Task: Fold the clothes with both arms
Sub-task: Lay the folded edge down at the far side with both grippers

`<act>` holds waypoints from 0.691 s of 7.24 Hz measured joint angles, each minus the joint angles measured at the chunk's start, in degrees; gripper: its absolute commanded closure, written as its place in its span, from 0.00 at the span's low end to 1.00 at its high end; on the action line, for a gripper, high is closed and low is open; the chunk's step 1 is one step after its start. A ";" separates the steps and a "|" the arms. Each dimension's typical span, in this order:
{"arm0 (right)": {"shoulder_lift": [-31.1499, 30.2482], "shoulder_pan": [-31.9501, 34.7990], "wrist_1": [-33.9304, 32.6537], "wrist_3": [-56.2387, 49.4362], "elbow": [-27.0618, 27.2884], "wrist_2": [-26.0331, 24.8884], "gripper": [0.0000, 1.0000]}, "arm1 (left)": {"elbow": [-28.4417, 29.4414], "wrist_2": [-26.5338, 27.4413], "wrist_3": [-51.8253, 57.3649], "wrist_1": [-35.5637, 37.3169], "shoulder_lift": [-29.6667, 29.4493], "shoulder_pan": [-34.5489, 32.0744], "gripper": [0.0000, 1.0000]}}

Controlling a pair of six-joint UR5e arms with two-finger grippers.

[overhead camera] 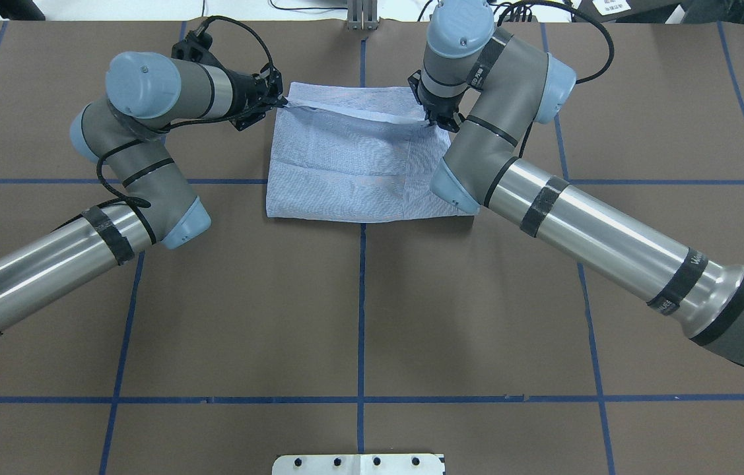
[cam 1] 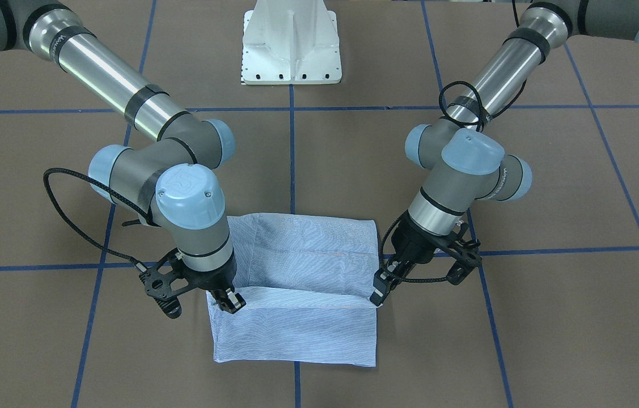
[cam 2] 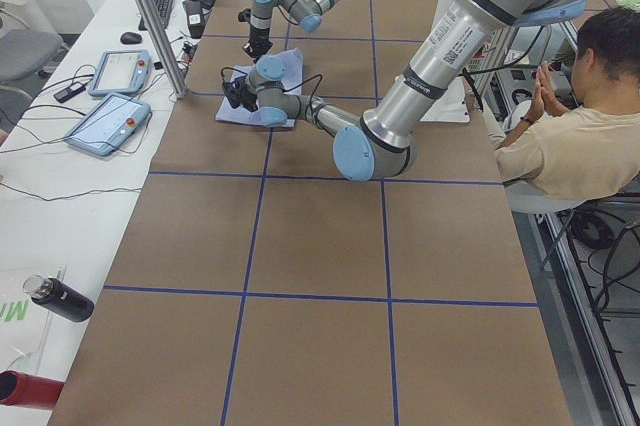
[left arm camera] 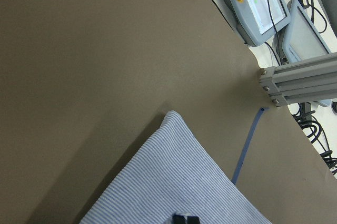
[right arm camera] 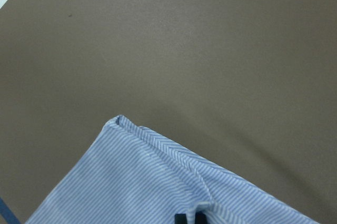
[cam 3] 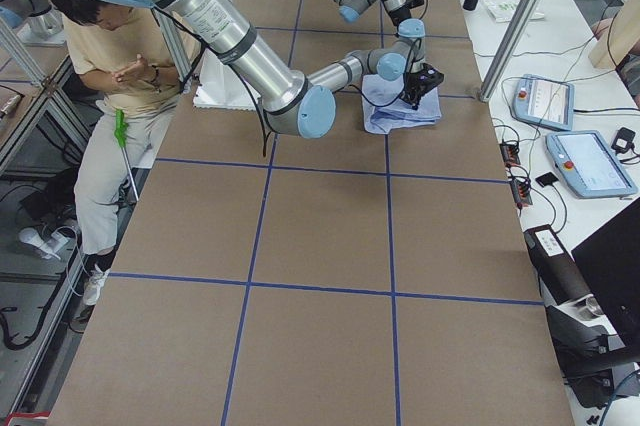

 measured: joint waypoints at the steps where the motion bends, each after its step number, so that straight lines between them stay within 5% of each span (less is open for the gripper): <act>1: 1.20 0.26 0.93 -0.62 -1.97 -0.04 0.36 | 1.97 0.51 0.01 -1.19 -0.85 0.00 0.79; 3: 5.39 1.83 1.47 -1.30 -6.33 -0.03 0.34 | 4.19 0.93 0.05 -2.16 -1.84 -0.63 0.49; 5: 7.66 4.35 1.52 -2.62 -8.27 0.77 0.31 | 5.02 1.00 0.00 -2.31 -1.98 -2.55 0.46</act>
